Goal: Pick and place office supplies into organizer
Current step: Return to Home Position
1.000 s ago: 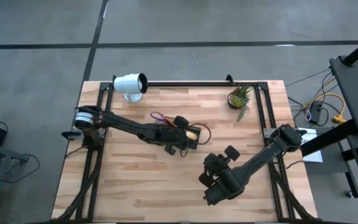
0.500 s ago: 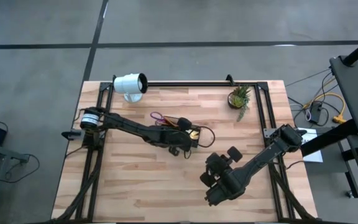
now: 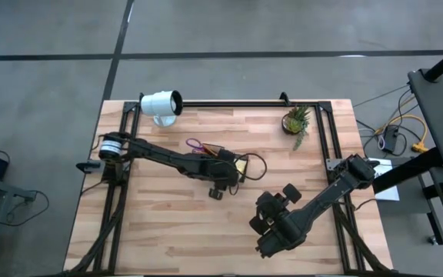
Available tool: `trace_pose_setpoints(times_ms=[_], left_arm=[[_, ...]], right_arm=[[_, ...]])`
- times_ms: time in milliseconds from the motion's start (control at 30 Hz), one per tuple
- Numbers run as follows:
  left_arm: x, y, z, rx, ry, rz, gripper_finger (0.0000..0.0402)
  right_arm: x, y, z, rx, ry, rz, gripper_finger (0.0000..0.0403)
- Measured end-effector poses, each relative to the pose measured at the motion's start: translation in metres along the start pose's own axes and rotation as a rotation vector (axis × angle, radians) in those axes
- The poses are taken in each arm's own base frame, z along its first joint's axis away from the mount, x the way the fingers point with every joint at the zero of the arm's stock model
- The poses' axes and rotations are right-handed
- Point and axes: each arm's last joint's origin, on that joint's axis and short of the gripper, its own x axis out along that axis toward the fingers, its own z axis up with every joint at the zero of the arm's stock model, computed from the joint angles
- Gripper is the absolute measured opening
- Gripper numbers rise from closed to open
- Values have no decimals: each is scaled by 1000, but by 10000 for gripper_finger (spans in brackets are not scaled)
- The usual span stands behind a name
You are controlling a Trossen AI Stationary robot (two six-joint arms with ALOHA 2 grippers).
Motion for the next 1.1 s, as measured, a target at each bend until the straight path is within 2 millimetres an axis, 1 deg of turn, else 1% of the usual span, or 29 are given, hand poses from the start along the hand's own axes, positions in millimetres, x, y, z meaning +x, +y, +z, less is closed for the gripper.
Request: trace_pose_setpoints(times_ms=[67, 133, 300, 400, 533, 600, 667, 733, 800, 900, 1000, 1100], left_arm=[[-4, 0, 1, -40, -15, -42, 193], [-9, 1, 3, -73, -31, -45, 206], [-23, 6, 6, -73, -9, -50, 216], [-41, 13, 14, -77, -34, -50, 216], [-65, 17, 19, -106, -77, -107, 216], [-81, 21, 21, -166, -114, -120, 216], [-103, 27, 24, -231, -174, -110, 216], [-125, 32, 24, -257, -229, -97, 216], [-148, 36, 22, -281, -276, -87, 216], [-186, 44, 18, -385, -375, -79, 216], [-218, 48, 11, -488, -456, -84, 216], [-241, 51, 4, -607, -511, -106, 216]], right_arm=[[0, 0, -1, -4, 0, -1, 104], [0, 0, -1, -10, 0, -1, 108], [0, 0, -1, -20, -1, -3, 113], [0, 0, -1, -20, 0, -3, 114], [-3, 0, -4, -27, 15, 8, 110], [-7, 1, -7, -24, 14, 20, 107], [-11, 1, -8, -22, 20, 35, 104], [-17, 2, -7, -9, 57, 58, 102], [-24, 3, -3, 33, 106, 90, 100], [-36, 5, 5, 112, 118, 140, 96], [-49, 5, 13, 74, 110, 199, 92], [-58, 1, 23, 38, 104, 223, 89]])
